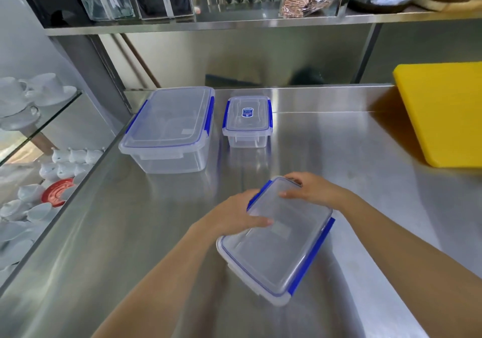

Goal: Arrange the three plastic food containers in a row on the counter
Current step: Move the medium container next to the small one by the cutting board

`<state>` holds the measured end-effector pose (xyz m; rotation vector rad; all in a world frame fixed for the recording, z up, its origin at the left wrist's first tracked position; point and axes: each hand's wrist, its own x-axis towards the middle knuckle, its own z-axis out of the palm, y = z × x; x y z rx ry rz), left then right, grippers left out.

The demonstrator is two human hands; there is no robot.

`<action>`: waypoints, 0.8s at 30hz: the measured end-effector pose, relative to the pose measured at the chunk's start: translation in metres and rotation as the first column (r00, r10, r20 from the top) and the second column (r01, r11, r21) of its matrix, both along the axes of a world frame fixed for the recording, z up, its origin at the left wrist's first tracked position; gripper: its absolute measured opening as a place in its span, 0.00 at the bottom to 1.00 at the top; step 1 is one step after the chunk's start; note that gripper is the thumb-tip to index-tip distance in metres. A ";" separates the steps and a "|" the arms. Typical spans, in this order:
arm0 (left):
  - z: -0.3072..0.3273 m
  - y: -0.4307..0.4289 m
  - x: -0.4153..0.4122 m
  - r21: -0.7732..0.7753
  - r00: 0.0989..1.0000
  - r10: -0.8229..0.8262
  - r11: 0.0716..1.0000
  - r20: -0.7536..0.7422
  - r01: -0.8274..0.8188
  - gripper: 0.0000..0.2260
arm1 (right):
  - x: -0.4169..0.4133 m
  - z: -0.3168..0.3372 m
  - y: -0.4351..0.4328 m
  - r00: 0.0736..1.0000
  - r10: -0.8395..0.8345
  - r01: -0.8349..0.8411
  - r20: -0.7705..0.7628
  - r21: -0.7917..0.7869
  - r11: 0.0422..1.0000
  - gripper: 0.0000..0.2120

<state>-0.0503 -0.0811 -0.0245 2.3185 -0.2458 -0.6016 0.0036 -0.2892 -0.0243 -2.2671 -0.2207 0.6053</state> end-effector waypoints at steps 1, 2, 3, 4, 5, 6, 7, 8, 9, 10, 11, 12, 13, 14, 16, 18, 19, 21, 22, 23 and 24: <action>-0.002 -0.002 -0.005 0.066 0.998 -0.045 0.997 0.041 0.042 0.31 | -0.003 -0.001 -0.001 1.000 -0.010 0.010 0.025 -0.009 1.000 0.26; -0.005 -0.004 -0.009 0.178 0.991 -0.099 0.981 0.087 0.082 0.37 | -0.007 -0.002 -0.002 0.999 -0.017 0.017 0.030 0.006 1.000 0.29; -0.007 -0.007 -0.014 0.300 0.981 -0.145 0.949 0.128 0.101 0.43 | -0.010 -0.003 -0.004 1.000 -0.022 0.021 0.019 0.043 0.999 0.31; -0.009 -0.010 -0.018 0.390 0.972 -0.169 0.916 0.163 0.094 0.47 | -0.014 -0.004 -0.006 1.000 -0.018 0.018 0.004 0.080 0.997 0.32; -0.010 -0.012 -0.021 0.439 0.964 -0.181 0.895 0.193 0.080 0.49 | -0.017 -0.006 -0.007 1.000 -0.015 0.016 -0.004 0.097 0.995 0.32; -0.011 -0.015 -0.024 0.458 0.958 -0.186 0.886 0.220 0.067 0.50 | -0.019 -0.008 -0.009 1.000 -0.017 0.018 -0.002 0.084 0.996 0.30; -0.010 -0.017 -0.026 0.471 0.951 -0.196 0.880 0.239 0.063 0.50 | -0.021 -0.010 -0.011 1.000 -0.024 0.024 0.008 0.055 0.998 0.29; -0.009 -0.018 -0.027 0.485 0.944 -0.213 0.872 0.252 0.067 0.51 | -0.022 -0.013 -0.013 0.999 -0.036 0.036 0.026 0.010 0.999 0.28; -0.009 -0.019 -0.027 0.496 0.940 -0.230 0.865 0.253 0.078 0.52 | -0.023 -0.016 -0.014 0.997 -0.056 0.058 0.047 -0.033 0.998 0.27; -0.011 -0.018 -0.027 0.499 0.940 -0.243 0.861 0.239 0.096 0.54 | -0.025 -0.019 -0.014 0.993 -0.096 0.100 0.071 -0.063 0.993 0.26; -0.012 -0.019 -0.027 0.495 0.943 -0.254 0.861 0.215 0.119 0.55 | -0.027 -0.021 -0.016 0.984 -0.156 0.162 0.088 -0.074 0.984 0.26; -0.014 -0.019 -0.027 0.493 0.945 -0.263 0.859 0.194 0.138 0.55 | -0.030 -0.024 -0.016 0.969 -0.226 0.233 0.095 -0.064 0.970 0.25; -0.015 -0.020 -0.027 0.495 0.943 -0.272 0.857 0.192 0.146 0.54 | -0.032 -0.027 -0.017 0.951 -0.294 0.300 0.095 -0.056 0.952 0.25; -0.015 -0.020 -0.027 0.499 0.937 -0.280 0.855 0.210 0.143 0.53 | -0.035 -0.028 -0.019 0.935 -0.338 0.346 0.103 -0.072 0.935 0.25; -0.012 -0.018 -0.024 0.508 0.915 -0.296 0.853 0.274 0.123 0.46 | -0.040 -0.025 -0.026 0.919 -0.364 0.388 0.154 -0.176 0.905 0.25; -0.010 -0.012 -0.019 0.496 0.899 -0.270 0.866 0.346 0.069 0.38 | -0.043 -0.018 -0.036 0.909 -0.351 0.406 0.225 -0.284 0.869 0.25; -0.011 -0.009 -0.017 0.478 0.893 -0.236 0.878 0.382 0.028 0.33 | -0.045 -0.015 -0.041 0.909 -0.340 0.403 0.241 -0.308 0.862 0.25; -0.015 -0.005 -0.016 0.415 0.877 -0.122 0.905 0.465 -0.095 0.25 | -0.050 -0.009 -0.052 0.935 -0.305 0.348 0.183 -0.290 0.892 0.26; -0.018 -0.006 -0.017 0.326 0.859 -0.004 0.926 0.513 -0.190 0.22 | -0.054 -0.005 -0.056 0.955 -0.274 0.294 0.110 -0.253 0.922 0.26; -0.022 -0.009 -0.018 0.195 0.840 0.157 0.935 0.519 -0.295 0.20 | -0.057 -0.003 -0.059 0.973 -0.229 0.227 0.017 -0.207 0.952 0.26; -0.023 -0.013 -0.021 0.037 0.830 0.328 0.922 0.450 -0.384 0.17 | -0.060 -0.001 -0.061 0.981 -0.181 0.167 -0.071 -0.163 0.972 0.25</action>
